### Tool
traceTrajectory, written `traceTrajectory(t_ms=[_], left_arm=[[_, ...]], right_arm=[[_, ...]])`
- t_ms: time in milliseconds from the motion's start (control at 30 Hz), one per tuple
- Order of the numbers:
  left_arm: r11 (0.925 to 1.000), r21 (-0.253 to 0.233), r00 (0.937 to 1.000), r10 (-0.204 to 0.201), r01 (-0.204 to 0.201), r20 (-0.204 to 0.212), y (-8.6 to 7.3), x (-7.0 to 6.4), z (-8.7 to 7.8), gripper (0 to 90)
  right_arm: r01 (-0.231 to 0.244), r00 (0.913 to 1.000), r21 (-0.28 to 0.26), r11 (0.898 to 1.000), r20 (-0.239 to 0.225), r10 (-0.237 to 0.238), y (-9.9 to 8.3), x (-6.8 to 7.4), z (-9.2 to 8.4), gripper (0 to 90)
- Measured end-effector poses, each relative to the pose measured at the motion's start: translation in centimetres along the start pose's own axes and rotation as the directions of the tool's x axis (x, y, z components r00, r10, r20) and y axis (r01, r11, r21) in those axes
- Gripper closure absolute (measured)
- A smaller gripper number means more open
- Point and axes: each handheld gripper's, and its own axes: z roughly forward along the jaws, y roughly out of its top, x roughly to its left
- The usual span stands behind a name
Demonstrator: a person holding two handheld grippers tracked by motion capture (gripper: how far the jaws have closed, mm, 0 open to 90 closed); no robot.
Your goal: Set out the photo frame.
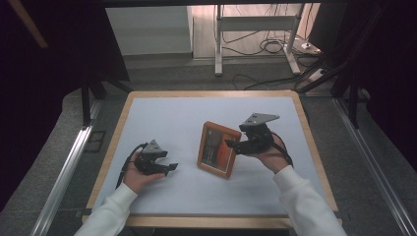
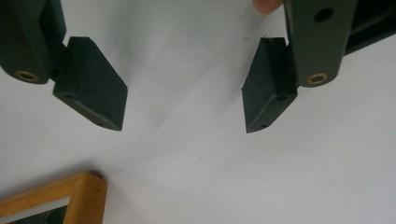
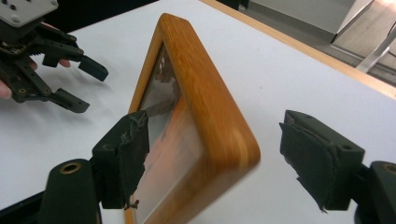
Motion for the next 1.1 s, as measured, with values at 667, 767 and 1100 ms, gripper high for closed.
traceTrajectory(t_ms=[667, 767, 1100], left_arm=[[1.0, -0.002, 1.0, -0.001, 0.001, 0.001, 0.0, -0.2, -0.1, 30.4], [1.0, -0.005, 1.0, -0.003, 0.003, 0.002, 0.0, -0.1, -0.1, 30.5], [1.0, -0.005, 1.0, -0.002, 0.002, 0.002, 0.0, -0.2, -0.1, 30.4]], right_arm=[[-0.071, 0.9961, 0.005, 0.997, -0.053, 0.071, -8.4, 1.8, -1.7, 59.2], [-0.031, 0.998, 0.035, 0.999, -0.054, 0.033, -9.2, 2.4, -1.4, 75.8], [0.053, 0.9912, 0.078, 0.996, -0.125, -0.043, -9.6, 4.6, 0.3, 89.7]])
